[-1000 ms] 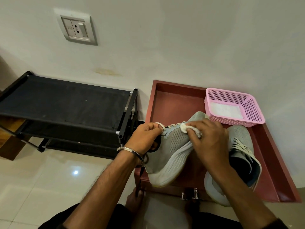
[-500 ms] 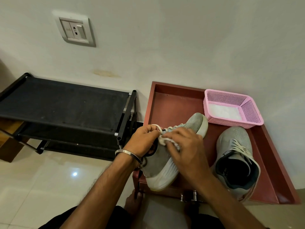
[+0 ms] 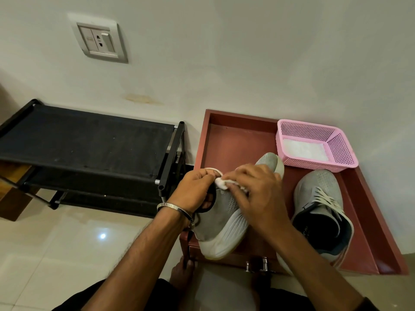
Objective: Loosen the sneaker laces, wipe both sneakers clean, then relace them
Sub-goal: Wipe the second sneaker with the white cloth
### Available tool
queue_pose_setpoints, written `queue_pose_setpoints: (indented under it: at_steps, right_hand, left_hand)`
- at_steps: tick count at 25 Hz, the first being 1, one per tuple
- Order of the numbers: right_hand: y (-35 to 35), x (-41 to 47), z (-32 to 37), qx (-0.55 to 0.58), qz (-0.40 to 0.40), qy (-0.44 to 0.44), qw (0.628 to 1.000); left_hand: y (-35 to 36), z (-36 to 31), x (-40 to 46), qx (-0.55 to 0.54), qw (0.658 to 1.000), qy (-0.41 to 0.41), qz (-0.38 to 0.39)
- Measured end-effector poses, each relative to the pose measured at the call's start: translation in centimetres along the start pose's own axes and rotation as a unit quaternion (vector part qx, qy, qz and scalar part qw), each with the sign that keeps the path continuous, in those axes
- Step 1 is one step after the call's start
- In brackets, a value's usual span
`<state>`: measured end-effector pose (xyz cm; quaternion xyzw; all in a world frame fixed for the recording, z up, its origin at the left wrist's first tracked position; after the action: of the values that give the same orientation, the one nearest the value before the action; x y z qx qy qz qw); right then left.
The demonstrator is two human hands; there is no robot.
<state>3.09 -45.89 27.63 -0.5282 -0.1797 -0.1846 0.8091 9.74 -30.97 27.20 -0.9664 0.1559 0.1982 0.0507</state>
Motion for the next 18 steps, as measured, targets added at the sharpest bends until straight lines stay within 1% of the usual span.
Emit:
queue_pose_setpoints:
  at_steps: [2, 3, 4, 5, 6, 7, 8, 10, 11, 12, 14, 16, 17, 18]
  right_hand:
    - [-0.5, 0.6, -1.3, -0.022, -0.049, 0.059, 0.997]
    - [-0.5, 0.4, -1.1, -0.006, -0.052, 0.064, 0.997]
    - [-0.3, 0.1, -0.2, 0.016, -0.037, 0.043, 0.998]
    - [0.0, -0.4, 1.1, 0.027, -0.017, -0.001, 0.999]
    - [0.1, -0.8, 1.8, 0.019, -0.004, -0.038, 0.999]
    - [-0.1, -0.7, 1.3, -0.002, -0.003, -0.051, 0.999]
    - [-0.4, -0.2, 0.1, -0.036, -0.012, -0.026, 0.999]
    - [-1.3, 0.9, -2.8, -0.082, -0.06, 0.089, 0.991]
    - [-1.5, 1.0, -3.4, -0.086, -0.076, 0.127, 0.985]
    - [-1.3, 0.8, -3.2, -0.074, -0.08, 0.134, 0.985]
    - [-0.2, -0.1, -0.8, 0.003, -0.048, 0.089, 0.995]
    - [-0.1, -1.2, 1.0, 0.075, -0.004, 0.04, 0.996]
    - [-0.4, -1.2, 0.6, 0.065, 0.007, 0.022, 0.998]
    - [-0.7, -0.8, -0.5, 0.029, 0.001, 0.021, 0.999]
  left_hand:
    - [0.1, -0.1, -0.3, -0.009, 1.0, -0.007, -0.008]
    - [0.1, -0.1, -0.3, -0.012, 1.0, -0.008, -0.007]
    - [0.0, -0.1, -0.3, -0.01, 1.0, -0.003, 0.0]
    - [-0.1, -0.1, -0.3, -0.005, 1.0, 0.002, 0.006]
    - [-0.1, -0.1, -0.3, -0.001, 1.0, 0.006, 0.01]
    - [-0.1, -0.2, -0.3, 0.003, 1.0, 0.007, 0.009]
    - [-0.1, -0.2, -0.4, 0.002, 1.0, 0.004, 0.005]
    - [0.1, -0.4, -0.6, -0.002, 1.0, -0.004, -0.001]
    - [0.2, -0.5, -0.8, -0.005, 1.0, -0.005, 0.002]
    - [0.3, -0.5, -0.8, -0.009, 1.0, -0.005, 0.006]
    - [0.2, -0.4, -0.7, -0.014, 1.0, -0.009, 0.004]
    - [-0.1, -0.1, -0.4, -0.007, 1.0, -0.006, 0.008]
    - [-0.2, 0.0, -0.2, 0.0, 1.0, 0.001, 0.012]
    - [-0.1, 0.1, -0.2, 0.011, 1.0, 0.013, 0.014]
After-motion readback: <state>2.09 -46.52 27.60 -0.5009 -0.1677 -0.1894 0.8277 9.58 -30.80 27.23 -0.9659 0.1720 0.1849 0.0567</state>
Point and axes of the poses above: each hand's wrist, its own x-axis towards the middle knuckle, its own y-axis out of the palm, z = x × y, the point moved 1 cm from there along x, towards the middle knuckle, and after that the axes turned 8 degrees about -z, right-handed, at the moved point
